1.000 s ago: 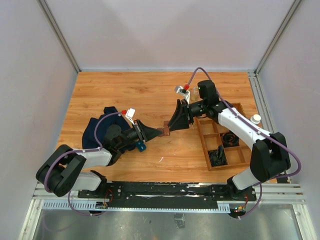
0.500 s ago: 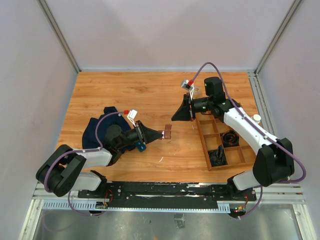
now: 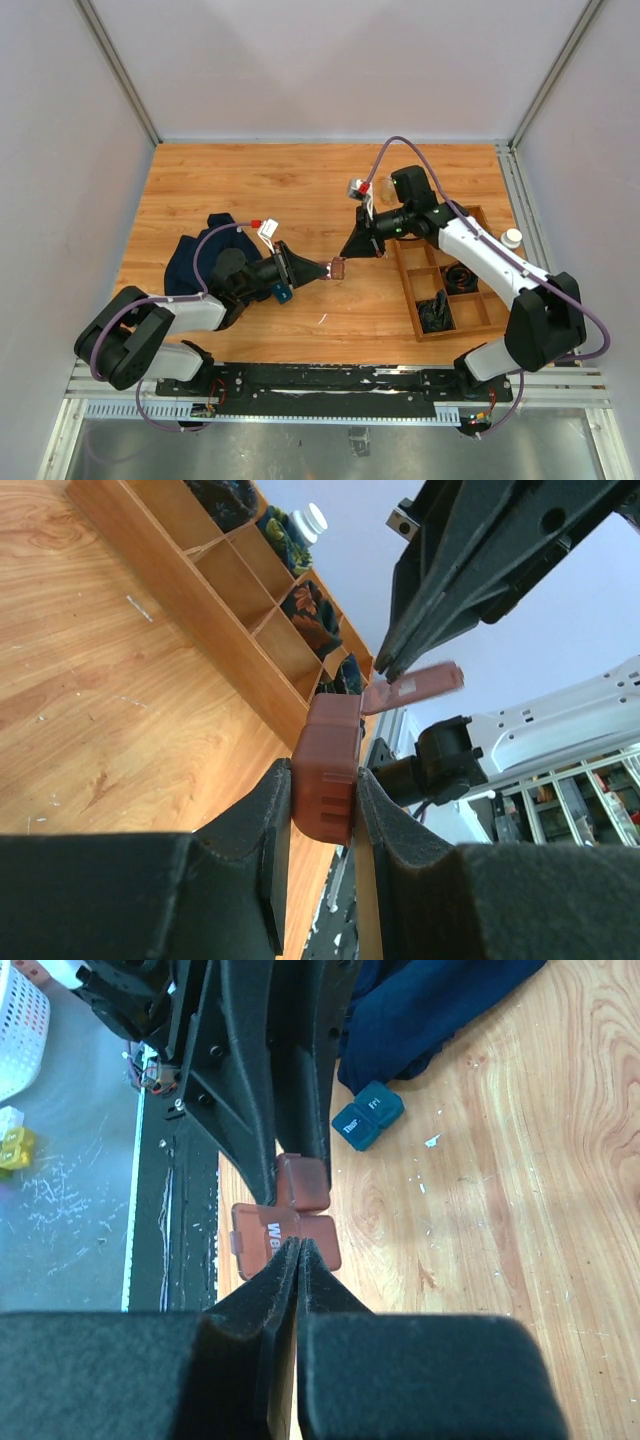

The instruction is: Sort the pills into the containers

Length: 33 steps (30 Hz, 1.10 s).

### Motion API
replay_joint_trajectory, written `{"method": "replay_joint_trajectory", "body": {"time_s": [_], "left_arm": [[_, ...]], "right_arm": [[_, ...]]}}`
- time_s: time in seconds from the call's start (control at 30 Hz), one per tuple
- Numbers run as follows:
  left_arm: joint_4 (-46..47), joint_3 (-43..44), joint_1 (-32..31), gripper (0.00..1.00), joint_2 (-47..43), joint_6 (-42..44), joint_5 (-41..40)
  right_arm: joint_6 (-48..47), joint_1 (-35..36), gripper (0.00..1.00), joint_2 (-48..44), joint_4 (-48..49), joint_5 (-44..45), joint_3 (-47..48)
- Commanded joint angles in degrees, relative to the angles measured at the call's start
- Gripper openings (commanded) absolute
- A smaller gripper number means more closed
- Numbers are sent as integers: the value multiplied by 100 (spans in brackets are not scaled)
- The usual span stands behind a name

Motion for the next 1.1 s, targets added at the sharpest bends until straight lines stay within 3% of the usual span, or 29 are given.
{"method": "replay_joint_trajectory", "body": {"time_s": [0.0,0.2,0.3,0.47,0.67,0.87,1.07], "left_arm": [[117,151,-45,0,35,70,-50],[143,159,-47,0,-38,89,-8],[144,172,-47,0,-86,107,1],[231,174,-47,0,-157,77,9],[267,168,-47,0,-194,78,18],[296,196,-47,0,-250,31,1],[327,207,-47,0,-313,3,6]], "right_arm": [[-730,175,1,-357,-424,11,-141],[-982,346,3,-381,-612,254,-197],[-954,428,9,-336,-603,430,-231],[-803,454,30,-216,-519,781,-229],[-714,446,41,-575,-293,990,-331],[-492,369,43,-776,0,1309,-480],[-151,328,60,-767,295,1382,-618]]}}
